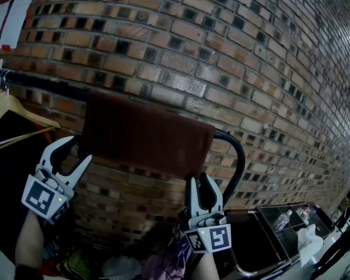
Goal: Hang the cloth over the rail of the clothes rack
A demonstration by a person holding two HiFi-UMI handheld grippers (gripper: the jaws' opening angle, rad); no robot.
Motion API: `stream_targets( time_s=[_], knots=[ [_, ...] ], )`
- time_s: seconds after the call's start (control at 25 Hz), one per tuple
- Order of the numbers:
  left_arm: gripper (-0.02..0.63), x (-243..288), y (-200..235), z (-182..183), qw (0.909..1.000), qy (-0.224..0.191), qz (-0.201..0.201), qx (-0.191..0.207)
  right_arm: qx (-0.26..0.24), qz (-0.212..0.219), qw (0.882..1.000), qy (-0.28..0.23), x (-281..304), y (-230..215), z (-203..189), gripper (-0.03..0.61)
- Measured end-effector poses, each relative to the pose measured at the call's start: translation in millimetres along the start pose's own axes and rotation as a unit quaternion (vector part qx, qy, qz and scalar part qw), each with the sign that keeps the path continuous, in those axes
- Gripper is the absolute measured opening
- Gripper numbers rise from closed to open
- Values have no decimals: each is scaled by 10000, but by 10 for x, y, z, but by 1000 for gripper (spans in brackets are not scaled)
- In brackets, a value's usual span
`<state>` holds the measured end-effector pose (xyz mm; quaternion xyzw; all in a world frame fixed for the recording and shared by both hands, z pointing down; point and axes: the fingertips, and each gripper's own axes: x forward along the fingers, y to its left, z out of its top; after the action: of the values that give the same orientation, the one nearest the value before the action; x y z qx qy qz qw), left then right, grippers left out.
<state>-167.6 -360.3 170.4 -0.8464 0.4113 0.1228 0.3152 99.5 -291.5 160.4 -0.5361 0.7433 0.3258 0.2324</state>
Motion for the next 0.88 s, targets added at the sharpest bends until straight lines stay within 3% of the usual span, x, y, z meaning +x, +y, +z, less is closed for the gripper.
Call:
stream_targets(
  time_s=[0.16, 0.48, 0.8, 0.88],
  knots=[
    [244, -112, 41, -46, 9996, 93, 200, 193, -9, -358, 9992, 165, -169, -85, -44, 163],
    [239, -511, -420, -48, 9987, -69, 510, 32, -77, -498, 9985, 232, -625, 288, -171, 166],
    [84, -700, -1228, -628, 9935, 314, 422, -1010, 392, -434, 9963, 633, -1040, 655, -523, 116],
    [56, -712, -1415, -737, 9919, 411, 379, -1141, 535, -461, 9944, 782, -1183, 680, -616, 64]
  ],
)
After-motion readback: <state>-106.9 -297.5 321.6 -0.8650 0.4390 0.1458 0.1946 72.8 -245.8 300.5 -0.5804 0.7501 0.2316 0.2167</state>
